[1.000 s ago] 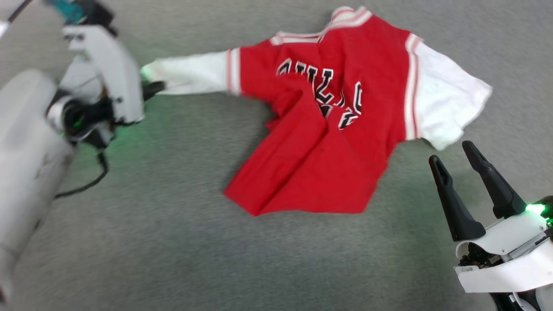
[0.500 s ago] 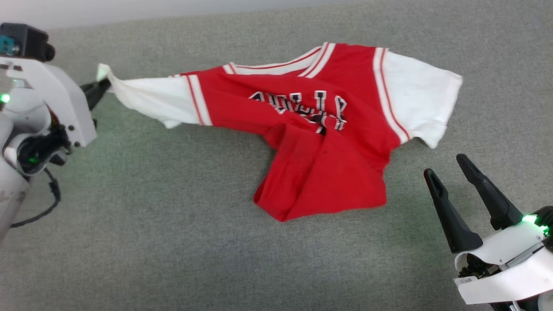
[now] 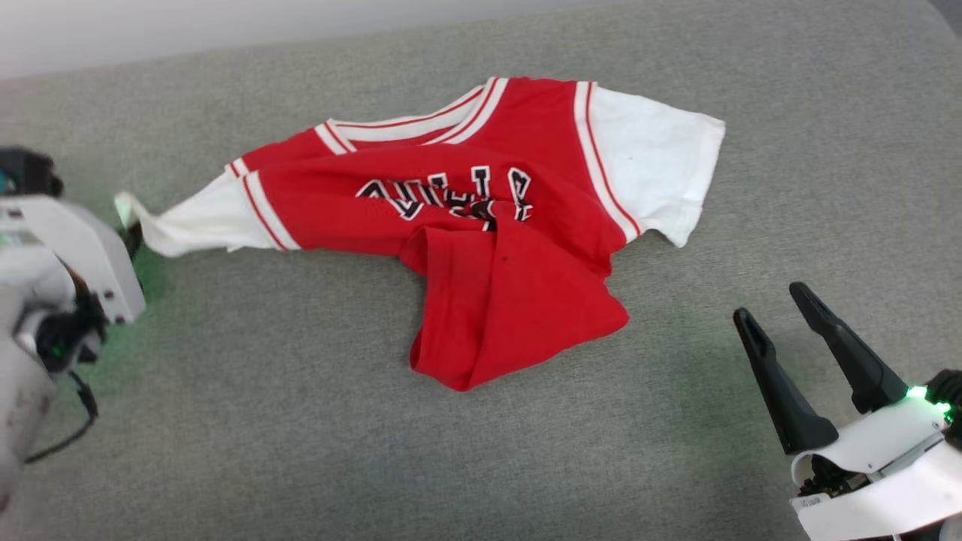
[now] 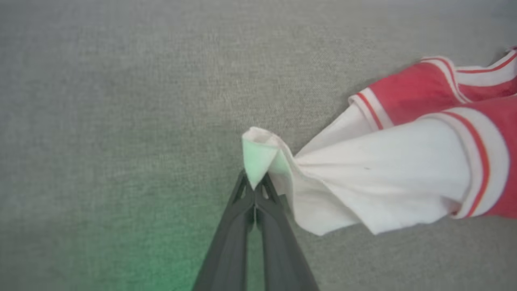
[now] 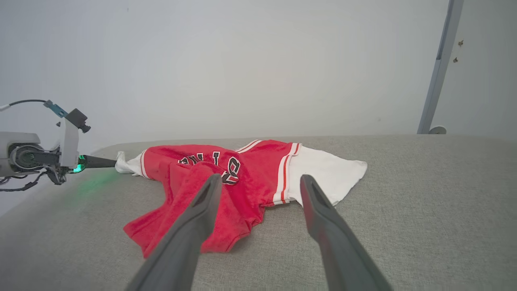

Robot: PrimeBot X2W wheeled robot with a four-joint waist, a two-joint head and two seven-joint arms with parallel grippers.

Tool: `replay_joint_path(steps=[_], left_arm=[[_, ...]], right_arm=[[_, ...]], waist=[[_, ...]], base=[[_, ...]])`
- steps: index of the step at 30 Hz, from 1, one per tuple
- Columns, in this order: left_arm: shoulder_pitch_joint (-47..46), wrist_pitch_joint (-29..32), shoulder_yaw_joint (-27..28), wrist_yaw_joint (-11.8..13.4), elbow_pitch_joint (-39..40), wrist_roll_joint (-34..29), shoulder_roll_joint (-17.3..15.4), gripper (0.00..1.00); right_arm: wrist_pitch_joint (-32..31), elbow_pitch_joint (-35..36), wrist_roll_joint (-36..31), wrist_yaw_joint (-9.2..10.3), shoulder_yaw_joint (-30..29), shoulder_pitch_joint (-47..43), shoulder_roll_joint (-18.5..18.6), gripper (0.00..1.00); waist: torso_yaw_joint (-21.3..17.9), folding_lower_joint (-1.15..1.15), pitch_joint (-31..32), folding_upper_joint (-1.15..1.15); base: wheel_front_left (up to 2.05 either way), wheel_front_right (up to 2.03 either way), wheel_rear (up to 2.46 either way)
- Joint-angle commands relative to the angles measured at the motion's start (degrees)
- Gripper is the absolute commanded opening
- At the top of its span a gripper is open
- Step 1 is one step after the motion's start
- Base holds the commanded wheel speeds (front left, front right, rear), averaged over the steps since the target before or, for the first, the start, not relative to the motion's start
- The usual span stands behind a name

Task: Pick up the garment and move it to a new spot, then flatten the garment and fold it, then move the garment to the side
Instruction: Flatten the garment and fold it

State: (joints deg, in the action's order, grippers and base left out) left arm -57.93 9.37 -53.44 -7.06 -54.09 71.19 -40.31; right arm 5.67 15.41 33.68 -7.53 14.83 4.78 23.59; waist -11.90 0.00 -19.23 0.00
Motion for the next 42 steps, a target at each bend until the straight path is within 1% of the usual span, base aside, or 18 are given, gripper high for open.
replay_joint_path(steps=[1,4,5,6,7,10,12,15,18,20,22,23,28,30,31,35,38,42], left_arm=[[1.01,-0.28,-0.1,-0.13,-0.93,0.29,0.0,0.0],[1.59,-1.79,0.01,-0.24,-2.17,0.64,0.78,0.0],[1.65,-2.57,0.1,-0.31,-2.24,0.76,1.15,0.2],[1.61,-3.43,0.22,-0.38,-2.14,0.89,1.43,0.81],[1.66,-4.27,0.57,-0.39,-1.86,1.38,1.71,1.0],[2.33,-7.74,1.16,-0.44,0.62,2.15,2.05,1.0],[3.34,-11.18,1.82,-0.45,2.37,2.54,1.49,1.0],[5.62,-17.3,2.3,-0.46,4.48,1.58,0.77,1.0],[8.51,-22.45,2.67,-0.46,7.0,0.53,1.29,1.0],[10.41,-24.05,3.23,0.62,9.69,-1.24,1.84,1.0],[12.35,-24.48,4.89,2.43,13.54,-4.05,2.75,1.0],[13.05,-24.56,7.36,3.65,16.21,-5.97,3.39,1.0],[23.77,-24.45,18.42,10.18,31.83,-19.57,8.57,1.0],[27.7,-24.5,22.26,12.0,37.62,-25.33,10.82,1.0],[29.95,-24.49,23.87,12.78,40.1,-27.68,12.12,1.0],[36.02,-24.48,29.91,13.72,47.26,-34.92,16.61,1.0],[39.08,-24.48,33.61,12.59,50.35,-39.03,19.69,1.0],[40.99,-24.48,37.0,10.31,51.57,-42.75,23.04,1.0]], right_arm=[[-0.12,0.26,-0.25,0.09,-0.46,-0.86,0.0,1.0],[-0.54,0.47,-0.48,0.09,-0.82,-1.12,0.22,1.0],[-0.67,0.49,-0.54,0.09,-1.0,-1.15,0.2,1.0],[-0.97,0.53,-0.69,0.09,-1.03,-0.96,0.34,1.0],[-1.2,0.53,-0.75,0.09,-0.86,-0.66,0.57,1.0],[-2.32,0.15,-1.12,0.09,-0.6,0.37,1.27,1.0],[-3.19,-0.3,-0.89,0.09,-0.7,0.9,2.05,1.0],[-4.41,-1.24,-0.39,0.09,-0.96,2.01,3.3,1.0],[-5.94,-2.53,0.69,0.09,-1.36,3.34,4.63,1.0],[-7.55,-3.59,1.03,0.09,-1.5,4.71,6.39,1.0],[-9.56,-4.78,3.11,0.08,-1.42,6.4,7.29,1.0],[-10.49,-5.18,4.59,0.09,-1.16,7.61,7.92,1.0],[-16.21,-9.13,11.56,0.09,0.41,15.98,13.05,1.0],[-19.0,-11.47,11.67,0.09,2.05,20.04,16.38,1.0],[-20.21,-12.66,11.91,0.09,2.94,22.34,17.35,1.0],[-25.73,-18.35,14.61,0.09,7.05,31.11,20.65,1.0],[-29.91,-22.67,15.34,0.09,11.56,37.0,22.76,1.0],[-34.61,-28.48,14.92,0.09,17.77,44.12,25.98,1.0]], waist=[[-0.28,0.0,0.3,0.0],[0.16,0.0,0.67,0.0],[0.49,0.0,0.82,0.0],[0.84,0.0,0.99,0.0],[1.21,0.0,1.19,0.0],[2.47,0.0,1.99,0.0],[3.33,0.0,2.48,0.0],[4.94,0.0,3.04,0.0],[6.93,0.0,3.21,0.0],[8.46,0.0,3.08,0.0],[10.04,0.0,2.7,0.0],[10.85,0.0,2.43,0.0],[14.34,0.0,0.66,0.0],[15.7,0.0,-0.2,0.0],[16.25,0.0,-0.67,0.0],[18.45,0.0,-2.61,0.0],[20.06,0.0,-4.27,0.0],[21.99,0.0,-6.59,0.0]], base=[[0.0,0.0,0.0],[0.0,0.0,0.0],[0.0,0.0,0.0],[0.0,0.0,0.0],[0.0,0.0,0.0],[0.0,0.0,0.0],[0.0,0.0,0.0],[0.0,0.0,0.0],[0.0,0.0,0.0],[0.0,0.0,0.0],[0.0,0.0,0.0],[0.0,0.0,0.0],[0.0,0.0,0.0],[0.0,0.0,0.0],[0.0,0.0,0.0],[0.0,0.0,0.0],[0.0,0.0,0.0],[0.0,0.0,0.0]])
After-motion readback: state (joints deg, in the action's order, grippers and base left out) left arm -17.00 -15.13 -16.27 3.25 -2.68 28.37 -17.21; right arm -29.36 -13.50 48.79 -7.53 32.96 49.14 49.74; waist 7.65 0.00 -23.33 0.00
